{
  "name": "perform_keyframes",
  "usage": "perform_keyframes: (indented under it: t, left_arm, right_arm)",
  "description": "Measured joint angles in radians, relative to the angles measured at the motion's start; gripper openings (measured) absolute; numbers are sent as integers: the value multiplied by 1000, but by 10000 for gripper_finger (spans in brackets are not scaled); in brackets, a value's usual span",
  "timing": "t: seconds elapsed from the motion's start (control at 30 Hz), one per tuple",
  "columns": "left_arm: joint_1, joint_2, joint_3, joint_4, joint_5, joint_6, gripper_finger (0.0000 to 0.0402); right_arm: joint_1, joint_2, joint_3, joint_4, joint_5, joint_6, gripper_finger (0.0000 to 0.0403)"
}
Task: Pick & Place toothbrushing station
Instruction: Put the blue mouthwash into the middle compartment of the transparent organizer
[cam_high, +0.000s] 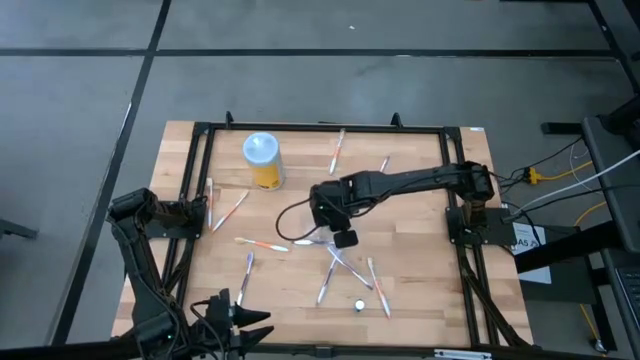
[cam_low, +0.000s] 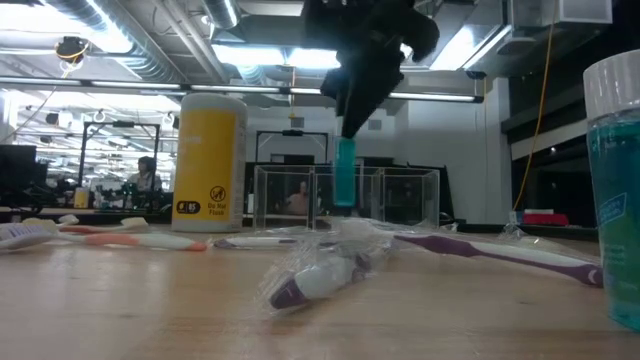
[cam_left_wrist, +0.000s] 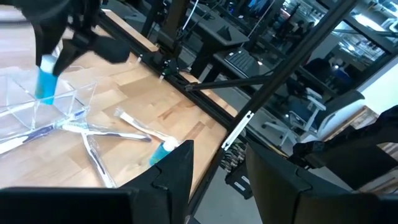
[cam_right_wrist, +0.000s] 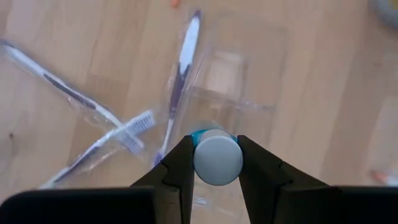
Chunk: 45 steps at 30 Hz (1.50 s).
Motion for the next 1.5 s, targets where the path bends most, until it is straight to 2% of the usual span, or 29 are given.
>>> perform_keyframes:
  t: [0.37, 0.67, 0.87, 1.5]
  left_arm:
    - [0, 0, 0, 3, 15, -25, 143]
    - [8, 0, 0, 3, 28, -28, 143]
    - [26, 0, 0, 3, 65, -25, 143]
    - [28, 0, 0, 33, 64, 11, 143]
  right_arm:
    - [14, -3, -70, 138, -22, 25, 97]
    - [-2, -3, -116, 178, -19, 21, 97]
    - [-5, -3, -116, 189, -23, 2, 97]
    - [-20, 7, -117, 166, -49, -27, 97]
